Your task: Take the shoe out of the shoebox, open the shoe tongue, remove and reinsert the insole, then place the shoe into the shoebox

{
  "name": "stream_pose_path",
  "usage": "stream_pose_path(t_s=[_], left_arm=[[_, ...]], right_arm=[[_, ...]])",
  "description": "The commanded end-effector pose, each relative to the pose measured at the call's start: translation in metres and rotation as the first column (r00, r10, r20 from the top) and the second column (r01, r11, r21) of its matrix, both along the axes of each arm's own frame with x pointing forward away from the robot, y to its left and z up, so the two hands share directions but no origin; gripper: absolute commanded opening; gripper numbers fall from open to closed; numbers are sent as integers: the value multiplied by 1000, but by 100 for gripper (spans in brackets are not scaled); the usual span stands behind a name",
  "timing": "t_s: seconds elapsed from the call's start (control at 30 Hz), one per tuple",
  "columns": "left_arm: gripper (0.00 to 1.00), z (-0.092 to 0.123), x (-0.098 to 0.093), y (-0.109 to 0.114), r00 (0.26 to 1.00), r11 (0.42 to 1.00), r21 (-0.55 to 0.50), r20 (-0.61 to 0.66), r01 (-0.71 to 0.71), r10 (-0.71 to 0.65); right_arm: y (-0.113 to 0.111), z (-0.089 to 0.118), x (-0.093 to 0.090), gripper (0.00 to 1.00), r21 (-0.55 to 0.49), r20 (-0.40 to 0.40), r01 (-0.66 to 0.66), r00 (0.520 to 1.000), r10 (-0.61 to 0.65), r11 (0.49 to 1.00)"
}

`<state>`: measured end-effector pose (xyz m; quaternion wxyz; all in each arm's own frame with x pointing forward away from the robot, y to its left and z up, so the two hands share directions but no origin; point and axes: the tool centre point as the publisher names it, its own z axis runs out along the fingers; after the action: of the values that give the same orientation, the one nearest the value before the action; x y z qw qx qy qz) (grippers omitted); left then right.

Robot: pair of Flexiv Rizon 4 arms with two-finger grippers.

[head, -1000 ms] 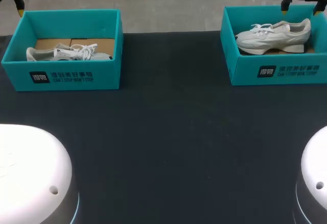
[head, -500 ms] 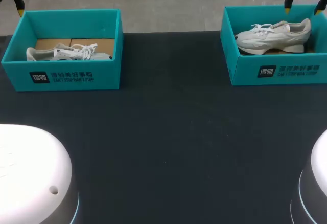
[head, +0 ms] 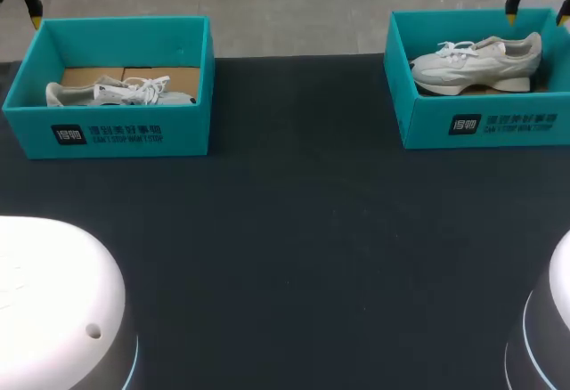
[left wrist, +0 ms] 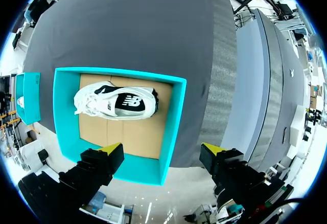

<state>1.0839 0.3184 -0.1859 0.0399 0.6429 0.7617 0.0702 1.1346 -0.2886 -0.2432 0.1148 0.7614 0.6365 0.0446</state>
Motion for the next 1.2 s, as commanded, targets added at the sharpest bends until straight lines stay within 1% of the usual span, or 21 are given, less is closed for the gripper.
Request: stream_pose_path(t_s=[0.03, 0.4, 0.47, 0.53, 0.57, 0.7, 0.73, 0.83, 0.93, 1.0, 1.2], left_arm=[[100, 1, -1, 0, 1000, 1000, 2, 0, 1, -1], [100, 1, -1, 0, 1000, 1000, 2, 0, 1, -1], [100, 1, -1, 0, 1000, 1000, 2, 0, 1, -1], [100, 1, -1, 0, 1000, 1000, 2, 0, 1, -1], [100, 1, -1, 0, 1000, 1000, 2, 0, 1, -1], [100, 1, -1, 0, 1000, 1000, 2, 0, 1, -1], [100, 1, -1, 0, 1000, 1000, 2, 0, 1, -1], [100, 1, -1, 0, 1000, 1000, 2, 0, 1, -1], [100, 1, -1, 0, 1000, 1000, 2, 0, 1, -1], [100, 1, -1, 0, 1000, 1000, 2, 0, 1, -1], [100, 1, -1, 0, 1000, 1000, 2, 0, 1, -1]], right_arm=[[-6, -9, 15, 100, 11, -81, 8, 997, -7, 1000], [-16, -36, 23, 100, -7, -101, 29, 994, -29, 1000], [-18, -40, 25, 99, -10, -106, 34, 994, -35, 999], [-21, -43, 28, 96, -11, -108, 41, 993, -42, 999], [-23, -44, 29, 98, -11, -102, 53, 993, -54, 999], [-26, -49, 35, 90, -11, -103, 56, 993, -57, 998], [-27, -50, 36, 86, -14, -104, 58, 993, -59, 998], [-30, -54, 40, 81, -18, -109, 60, 992, -61, 998], [-34, -57, 43, 67, -23, -115, 59, 992, -61, 998], [-36, -59, 44, 66, -31, -120, 57, 991, -60, 998], [-41, -66, 49, 69, -53, -130, 39, 990, -45, 998]])
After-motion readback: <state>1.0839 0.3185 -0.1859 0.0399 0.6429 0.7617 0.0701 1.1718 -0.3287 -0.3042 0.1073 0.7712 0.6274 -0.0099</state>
